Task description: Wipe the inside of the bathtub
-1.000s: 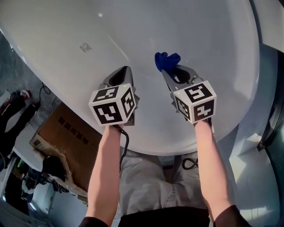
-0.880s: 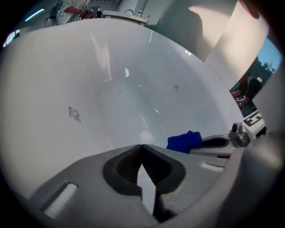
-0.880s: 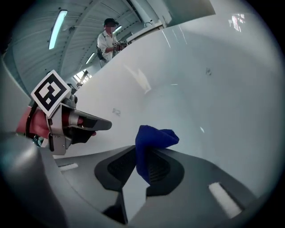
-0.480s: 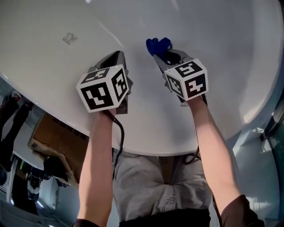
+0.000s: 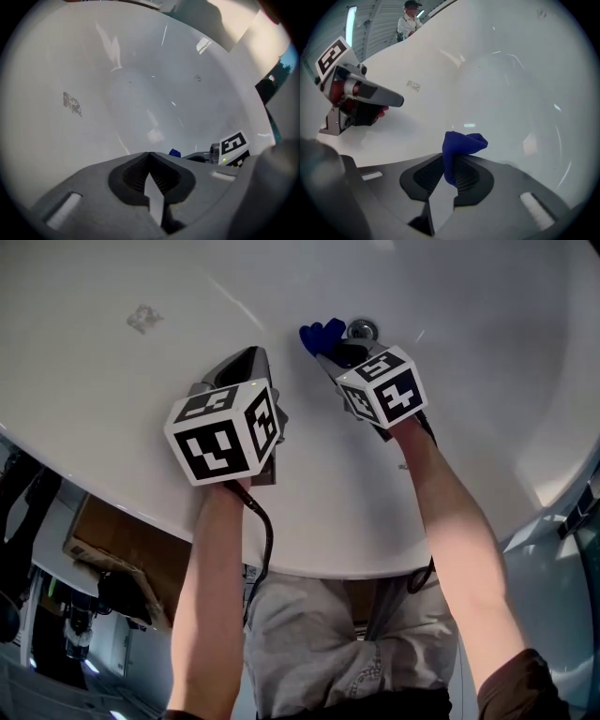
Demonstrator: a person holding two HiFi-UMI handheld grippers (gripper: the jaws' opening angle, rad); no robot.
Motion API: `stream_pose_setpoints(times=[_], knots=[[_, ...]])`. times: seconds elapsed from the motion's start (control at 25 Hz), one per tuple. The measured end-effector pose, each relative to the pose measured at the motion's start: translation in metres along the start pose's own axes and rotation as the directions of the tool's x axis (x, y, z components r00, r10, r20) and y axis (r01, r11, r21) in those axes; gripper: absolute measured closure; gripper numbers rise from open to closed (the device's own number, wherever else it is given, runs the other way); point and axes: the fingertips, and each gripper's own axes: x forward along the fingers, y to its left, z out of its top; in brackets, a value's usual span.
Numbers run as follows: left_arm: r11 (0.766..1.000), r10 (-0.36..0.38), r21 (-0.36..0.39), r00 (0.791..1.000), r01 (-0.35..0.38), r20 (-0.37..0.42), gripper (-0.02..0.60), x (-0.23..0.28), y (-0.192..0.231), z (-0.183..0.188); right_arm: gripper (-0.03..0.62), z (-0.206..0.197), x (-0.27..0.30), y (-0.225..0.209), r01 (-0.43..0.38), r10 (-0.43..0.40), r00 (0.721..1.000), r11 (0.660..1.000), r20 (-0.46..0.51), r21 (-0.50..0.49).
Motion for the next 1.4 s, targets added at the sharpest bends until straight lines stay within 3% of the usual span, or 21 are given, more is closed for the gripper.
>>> stream_pose_setpoints(times=[0.2, 0.88, 1.12, 1.4], knots=[[1.0, -0.003, -0.009, 1.0, 0.003, 0.002, 0.58, 0.005, 0.003, 0.001, 0.526, -0.019, 0.025, 0.009, -0.069, 0.053, 0.989, 0.992, -0.138, -0.109], [0.998, -0.049, -0.044, 0.999, 0.048, -0.024, 0.58, 0.016, -0.002, -0.009, 0.526, -0.053, 0.077, 0.031, -0.141, 0.125, 0.961, 0.989, -0.247, -0.049], [0.996, -0.052, -0.077, 0.998, 0.05, -0.023, 0.58, 0.009, -0.002, -0.007, 0.528, -0.072, 0.068, 0.05, -0.212, 0.191, 0.935, 0.976, -0.299, -0.039], [0.995, -0.045, -0.091, 0.999, 0.043, -0.021, 0.58, 0.0, -0.003, -0.005, 0.528, -0.077, 0.051, 0.072, -0.262, 0.24, 0.924, 0.965, -0.299, -0.035]])
